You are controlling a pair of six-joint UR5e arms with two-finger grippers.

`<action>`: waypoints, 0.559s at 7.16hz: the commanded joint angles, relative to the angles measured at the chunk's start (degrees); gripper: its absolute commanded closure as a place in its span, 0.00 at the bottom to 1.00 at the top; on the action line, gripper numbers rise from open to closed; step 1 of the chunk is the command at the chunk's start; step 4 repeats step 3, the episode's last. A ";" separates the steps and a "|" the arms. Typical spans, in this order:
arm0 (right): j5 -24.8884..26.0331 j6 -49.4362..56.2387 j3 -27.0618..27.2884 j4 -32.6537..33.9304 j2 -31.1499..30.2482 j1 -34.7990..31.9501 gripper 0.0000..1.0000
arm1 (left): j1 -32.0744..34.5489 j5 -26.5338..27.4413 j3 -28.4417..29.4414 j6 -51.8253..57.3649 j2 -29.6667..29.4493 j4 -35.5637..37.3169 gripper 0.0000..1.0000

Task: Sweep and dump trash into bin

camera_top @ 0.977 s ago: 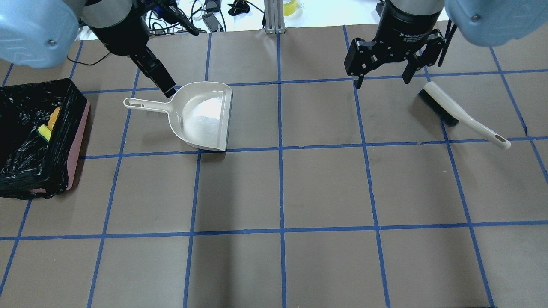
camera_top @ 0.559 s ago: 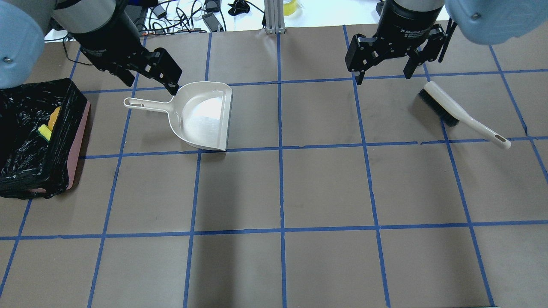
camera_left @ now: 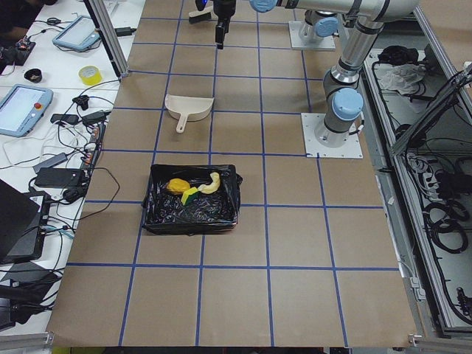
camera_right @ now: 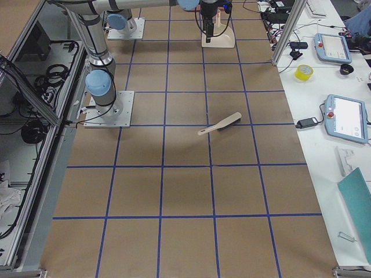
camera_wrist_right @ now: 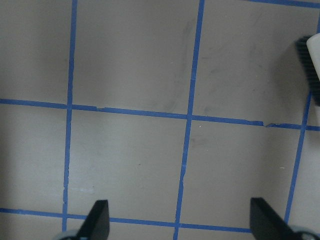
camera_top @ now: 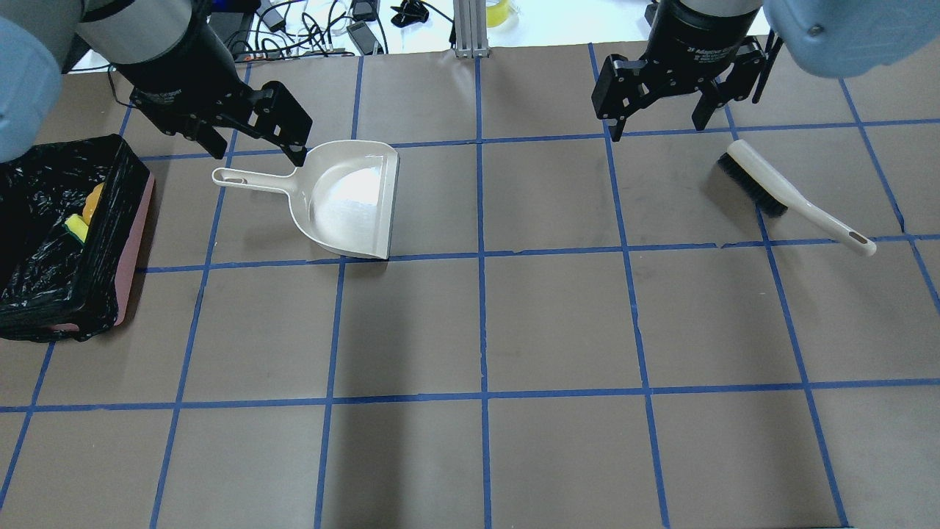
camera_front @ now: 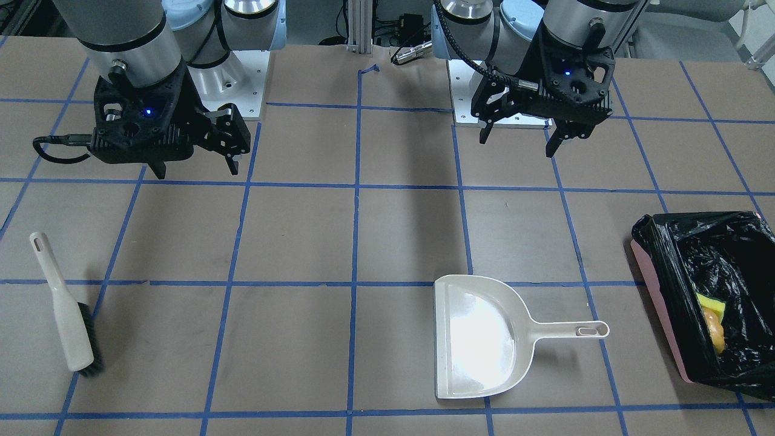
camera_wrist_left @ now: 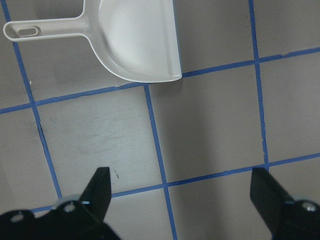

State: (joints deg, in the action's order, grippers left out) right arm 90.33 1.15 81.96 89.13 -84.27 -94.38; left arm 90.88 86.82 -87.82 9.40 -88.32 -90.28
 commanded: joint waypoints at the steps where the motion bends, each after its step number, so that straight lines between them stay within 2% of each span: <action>1: 1.16 -0.19 0.12 0.08 0.07 -0.02 0.00 | -0.43 -0.33 -2.34 0.88 0.34 0.80 0.00; 4: 1.08 -0.28 0.21 -0.10 -0.01 -0.02 0.00 | -0.44 0.10 -2.53 0.79 0.34 0.89 0.00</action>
